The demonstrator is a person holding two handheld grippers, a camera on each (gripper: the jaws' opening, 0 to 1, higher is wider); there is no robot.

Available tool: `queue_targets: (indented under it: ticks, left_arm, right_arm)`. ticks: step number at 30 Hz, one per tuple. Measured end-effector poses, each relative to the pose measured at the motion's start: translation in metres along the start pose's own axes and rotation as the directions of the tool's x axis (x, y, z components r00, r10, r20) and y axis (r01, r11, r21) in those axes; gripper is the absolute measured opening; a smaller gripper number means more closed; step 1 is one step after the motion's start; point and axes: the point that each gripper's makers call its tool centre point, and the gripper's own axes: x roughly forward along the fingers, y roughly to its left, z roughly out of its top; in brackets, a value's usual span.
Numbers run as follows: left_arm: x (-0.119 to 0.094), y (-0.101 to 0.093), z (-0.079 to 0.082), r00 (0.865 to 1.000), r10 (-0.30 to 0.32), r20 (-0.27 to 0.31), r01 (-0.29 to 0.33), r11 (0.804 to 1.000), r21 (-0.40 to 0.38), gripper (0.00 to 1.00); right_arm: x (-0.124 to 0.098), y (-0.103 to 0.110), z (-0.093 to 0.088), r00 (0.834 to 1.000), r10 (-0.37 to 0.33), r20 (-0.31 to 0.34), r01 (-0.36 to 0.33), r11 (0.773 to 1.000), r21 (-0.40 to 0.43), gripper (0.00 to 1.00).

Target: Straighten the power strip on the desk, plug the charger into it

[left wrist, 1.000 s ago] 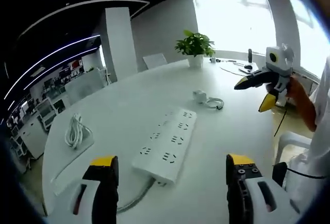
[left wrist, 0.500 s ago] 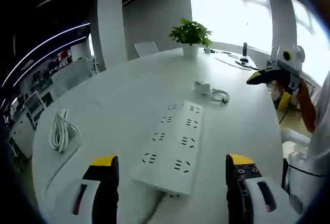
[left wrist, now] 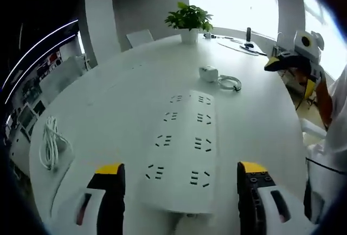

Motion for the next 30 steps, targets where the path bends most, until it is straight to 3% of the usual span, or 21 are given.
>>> queue_targets:
  ticks: [9, 16, 22, 30]
  left_arm:
    - [0.018, -0.002, -0.006, 0.995, -0.062, -0.077, 0.065, 0.997, 0.038, 0.79]
    - [0.022, 0.002, -0.009, 0.992, -0.085, -0.091, 0.087, 0.996, 0.015, 0.78]
    - [0.023, 0.003, -0.014, 0.975, -0.102, -0.199, 0.115, 0.992, 0.058, 0.76]
    - [0.024, 0.002, -0.012, 0.964, -0.111, -0.243, 0.132, 0.989, 0.069, 0.74]
  right_arm:
    - [0.000, 0.000, -0.004, 1.000, 0.002, -0.012, -0.002, 1.000, 0.006, 0.62]
    - [0.003, -0.001, -0.006, 1.000, 0.012, -0.011, -0.012, 1.000, 0.021, 0.62]
    - [0.004, 0.000, -0.008, 1.000, 0.021, -0.005, -0.020, 0.999, 0.032, 0.62]
    - [0.006, 0.000, -0.012, 1.000, 0.030, -0.004, -0.030, 0.999, 0.045, 0.62]
